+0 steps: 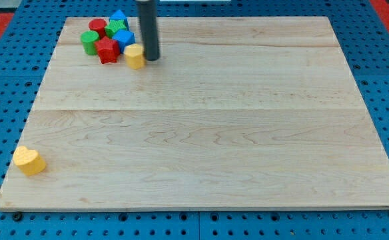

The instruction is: Move your arm to the bottom left side of the board

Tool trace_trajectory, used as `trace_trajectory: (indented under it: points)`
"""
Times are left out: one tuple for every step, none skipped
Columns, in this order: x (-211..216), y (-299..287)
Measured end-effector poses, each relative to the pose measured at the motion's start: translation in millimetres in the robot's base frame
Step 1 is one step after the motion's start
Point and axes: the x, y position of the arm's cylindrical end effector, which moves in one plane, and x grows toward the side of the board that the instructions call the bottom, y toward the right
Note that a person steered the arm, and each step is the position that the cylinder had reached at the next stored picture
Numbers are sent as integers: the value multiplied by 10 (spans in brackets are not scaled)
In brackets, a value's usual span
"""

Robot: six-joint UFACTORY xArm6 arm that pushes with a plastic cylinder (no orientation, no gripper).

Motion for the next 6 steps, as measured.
trace_trajectory:
  points:
    - [321,732]
    - [1524,774]
    - [2666,480]
    - [2939,-410]
    - [2897,-1366]
    - [2334,-1697]
